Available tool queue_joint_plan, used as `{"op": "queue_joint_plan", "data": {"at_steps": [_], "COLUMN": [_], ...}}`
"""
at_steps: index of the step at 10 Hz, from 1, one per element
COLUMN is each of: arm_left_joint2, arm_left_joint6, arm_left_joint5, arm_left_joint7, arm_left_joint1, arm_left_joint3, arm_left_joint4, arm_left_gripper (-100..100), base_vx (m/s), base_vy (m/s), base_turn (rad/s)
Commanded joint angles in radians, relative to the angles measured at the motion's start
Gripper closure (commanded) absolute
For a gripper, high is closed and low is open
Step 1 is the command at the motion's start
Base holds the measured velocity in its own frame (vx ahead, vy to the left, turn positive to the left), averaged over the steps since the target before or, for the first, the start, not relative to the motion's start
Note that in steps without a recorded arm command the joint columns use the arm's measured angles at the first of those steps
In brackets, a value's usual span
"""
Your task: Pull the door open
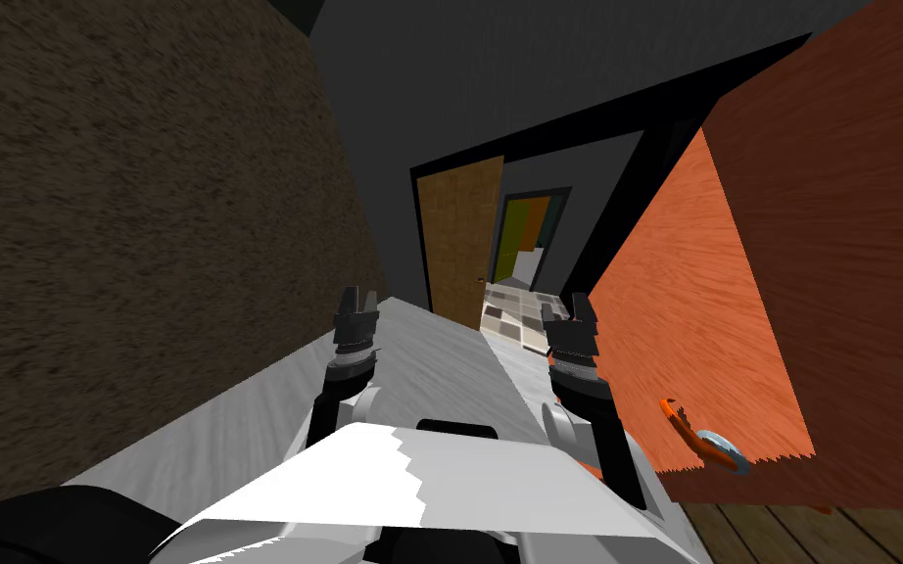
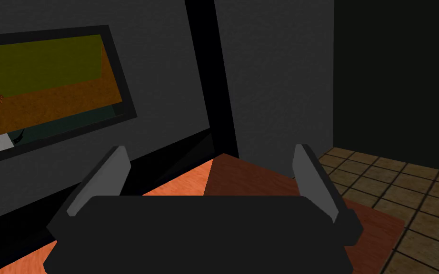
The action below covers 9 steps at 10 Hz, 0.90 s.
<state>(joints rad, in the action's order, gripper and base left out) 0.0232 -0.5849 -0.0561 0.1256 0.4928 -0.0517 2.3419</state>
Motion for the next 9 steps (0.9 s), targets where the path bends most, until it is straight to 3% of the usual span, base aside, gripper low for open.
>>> {"op": "queue_joint_plan", "data": {"at_steps": [1, 7, 9], "arm_left_joint2": [-0.011, -0.048, -0.064], "arm_left_joint6": [-0.008, -0.040, -0.055], "arm_left_joint5": [0.000, 0.001, 0.002], "arm_left_joint7": [-0.010, -0.046, -0.064], "arm_left_joint1": [-0.010, -0.047, -0.066], "arm_left_joint3": [-0.001, -0.007, -0.010], "arm_left_joint4": [-0.032, -0.153, -0.214], "arm_left_gripper": [-100, -100, -100], "base_vx": [0.130, 0.103, 0.116], "base_vy": [0.042, -0.061, -0.038], "base_turn": [-0.011, -0.030, -0.043]}}
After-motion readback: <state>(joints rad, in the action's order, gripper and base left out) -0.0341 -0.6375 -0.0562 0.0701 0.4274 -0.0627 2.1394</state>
